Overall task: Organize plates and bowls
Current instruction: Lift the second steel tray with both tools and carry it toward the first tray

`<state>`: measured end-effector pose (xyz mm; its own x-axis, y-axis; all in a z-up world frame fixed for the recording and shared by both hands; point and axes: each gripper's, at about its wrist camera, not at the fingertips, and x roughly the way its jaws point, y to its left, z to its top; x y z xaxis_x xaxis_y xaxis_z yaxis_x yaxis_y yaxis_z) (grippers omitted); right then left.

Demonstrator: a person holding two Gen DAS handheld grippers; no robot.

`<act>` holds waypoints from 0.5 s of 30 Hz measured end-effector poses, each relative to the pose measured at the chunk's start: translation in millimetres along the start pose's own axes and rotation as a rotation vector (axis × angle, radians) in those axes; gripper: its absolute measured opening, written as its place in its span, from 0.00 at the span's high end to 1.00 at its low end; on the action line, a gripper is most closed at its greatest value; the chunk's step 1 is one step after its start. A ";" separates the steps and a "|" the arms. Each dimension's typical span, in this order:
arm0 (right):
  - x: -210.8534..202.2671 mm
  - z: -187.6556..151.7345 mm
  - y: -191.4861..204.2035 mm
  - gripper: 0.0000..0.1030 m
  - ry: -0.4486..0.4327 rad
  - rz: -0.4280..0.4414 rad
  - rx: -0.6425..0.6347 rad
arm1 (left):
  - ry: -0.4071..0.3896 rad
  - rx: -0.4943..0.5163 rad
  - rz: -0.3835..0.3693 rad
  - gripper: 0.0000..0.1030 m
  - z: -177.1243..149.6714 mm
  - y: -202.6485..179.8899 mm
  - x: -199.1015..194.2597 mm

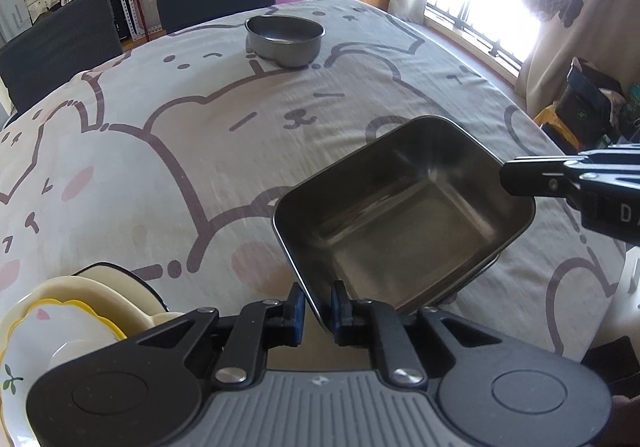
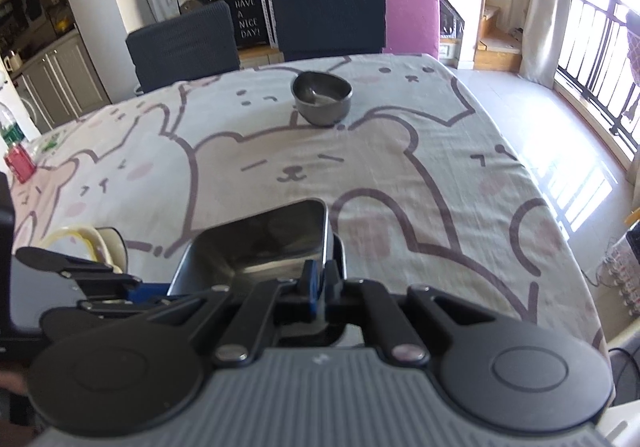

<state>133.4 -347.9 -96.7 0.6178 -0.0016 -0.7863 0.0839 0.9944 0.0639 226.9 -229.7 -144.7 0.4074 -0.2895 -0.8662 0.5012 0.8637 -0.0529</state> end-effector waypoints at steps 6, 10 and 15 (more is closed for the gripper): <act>8.4 -0.9 4.3 0.96 0.035 -0.035 -0.035 | 0.012 0.008 0.016 0.86 0.5 -1.5 5.5; 14.9 -1.5 5.9 0.96 0.064 -0.048 -0.050 | 0.011 0.010 0.015 0.86 0.5 -1.6 5.4; 19.4 -2.3 2.9 0.96 0.088 -0.046 -0.046 | 0.011 0.012 0.010 0.86 -0.3 -1.6 4.6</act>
<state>143.8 -344.8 -113.2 0.5425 -0.0400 -0.8391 0.0730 0.9973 -0.0004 227.8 -232.3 -148.7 0.4039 -0.2758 -0.8723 0.5061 0.8617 -0.0381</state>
